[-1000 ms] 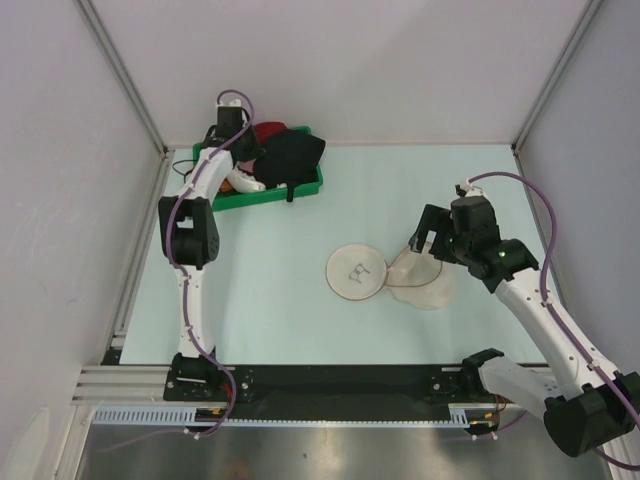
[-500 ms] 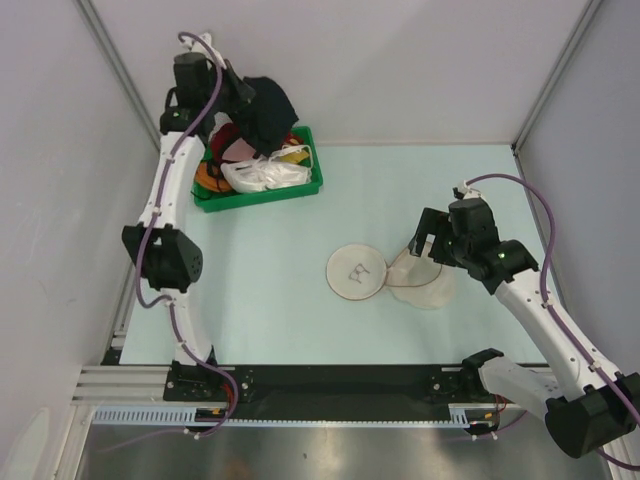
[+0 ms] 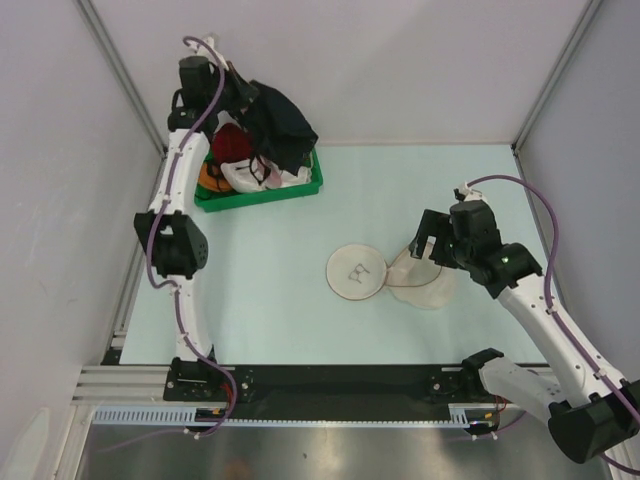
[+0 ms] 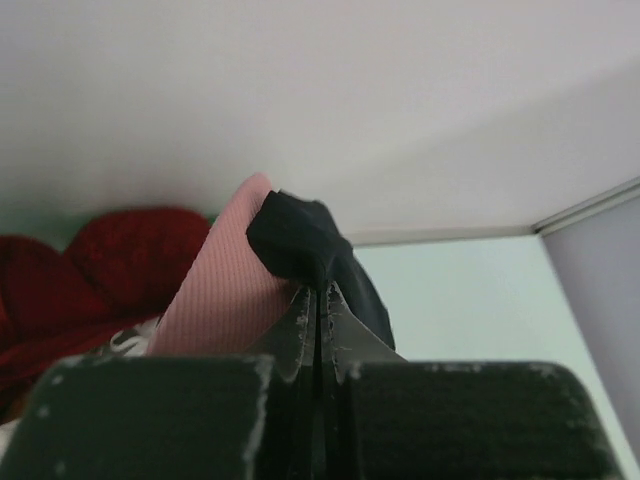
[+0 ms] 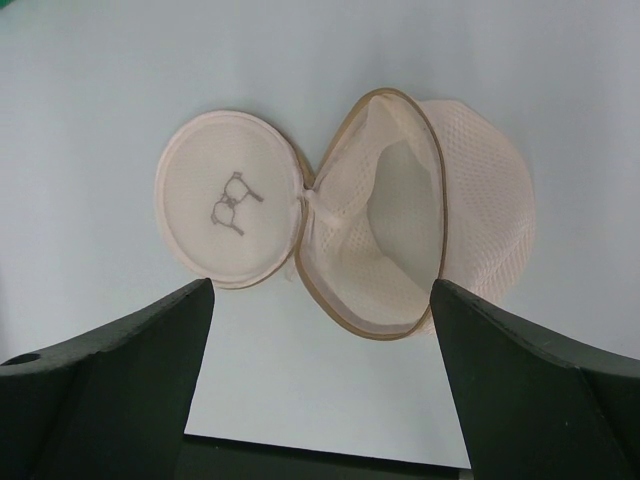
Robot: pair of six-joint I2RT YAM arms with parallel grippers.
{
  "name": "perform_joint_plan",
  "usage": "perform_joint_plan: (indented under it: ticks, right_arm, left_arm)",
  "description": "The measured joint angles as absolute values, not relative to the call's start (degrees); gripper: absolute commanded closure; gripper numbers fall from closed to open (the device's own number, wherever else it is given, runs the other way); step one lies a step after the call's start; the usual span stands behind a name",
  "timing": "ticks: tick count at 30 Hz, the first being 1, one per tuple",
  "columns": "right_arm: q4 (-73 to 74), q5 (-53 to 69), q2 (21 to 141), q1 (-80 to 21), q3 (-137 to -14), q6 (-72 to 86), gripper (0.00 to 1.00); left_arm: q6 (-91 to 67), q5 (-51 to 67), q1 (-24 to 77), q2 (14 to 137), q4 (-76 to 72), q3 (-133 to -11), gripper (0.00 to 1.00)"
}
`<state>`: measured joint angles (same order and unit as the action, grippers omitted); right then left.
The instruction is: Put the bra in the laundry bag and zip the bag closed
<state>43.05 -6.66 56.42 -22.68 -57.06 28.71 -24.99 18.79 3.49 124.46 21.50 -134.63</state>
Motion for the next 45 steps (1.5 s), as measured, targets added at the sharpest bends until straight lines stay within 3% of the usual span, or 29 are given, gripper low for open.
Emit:
perform_joint_plan:
  ticks: [7, 9, 11, 14, 20, 27, 33, 41, 45]
  right_arm:
    - [43.0, -6.83, 57.71, -22.76, -57.04, 28.67, 0.04]
    - [42.96, -6.83, 58.7, -22.76, -57.04, 28.64, 0.04]
    - [42.83, -6.74, 60.1, -22.76, -57.04, 28.6, 0.04]
    - [42.11, -6.26, 62.08, -22.83, -57.04, 28.51, 0.04]
    - [40.49, -5.5, 65.17, -24.01, -57.04, 28.6, 0.04]
    - [38.63, -5.23, 67.09, -25.61, -57.06, 29.21, 0.04]
    - [38.28, -5.08, 67.68, -26.98, -57.06, 30.15, 0.04]
    - [38.28, -5.04, 67.59, -27.68, -57.06, 30.24, 0.04]
    - [38.19, -4.86, 67.59, -27.68, -57.06, 30.24, 0.04]
  left_arm:
    - [-25.47, 20.73, 0.23, 136.88, 21.93, -134.56, 0.99]
    - [-25.98, 21.5, -1.26, 137.32, 21.85, -134.56, 0.6]
    - [-26.3, 22.11, -2.96, 137.25, 20.86, -134.65, 0.3]
    - [-26.7, 22.2, -4.82, 137.03, 20.49, -134.87, 0.22]
    - [-26.44, 20.71, -5.23, 132.97, 22.15, -129.86, 0.27]
    - [-24.71, 13.08, 4.29, 120.9, 22.39, -114.37, 0.2]
    - [-19.84, 7.46, 11.38, 119.94, 21.45, -111.98, 0.21]
    - [-17.8, 14.33, -1.06, 127.2, 24.73, -120.44, 0.18]
    - [-17.93, 17.23, -5.72, 129.84, 26.5, -120.44, 0.25]
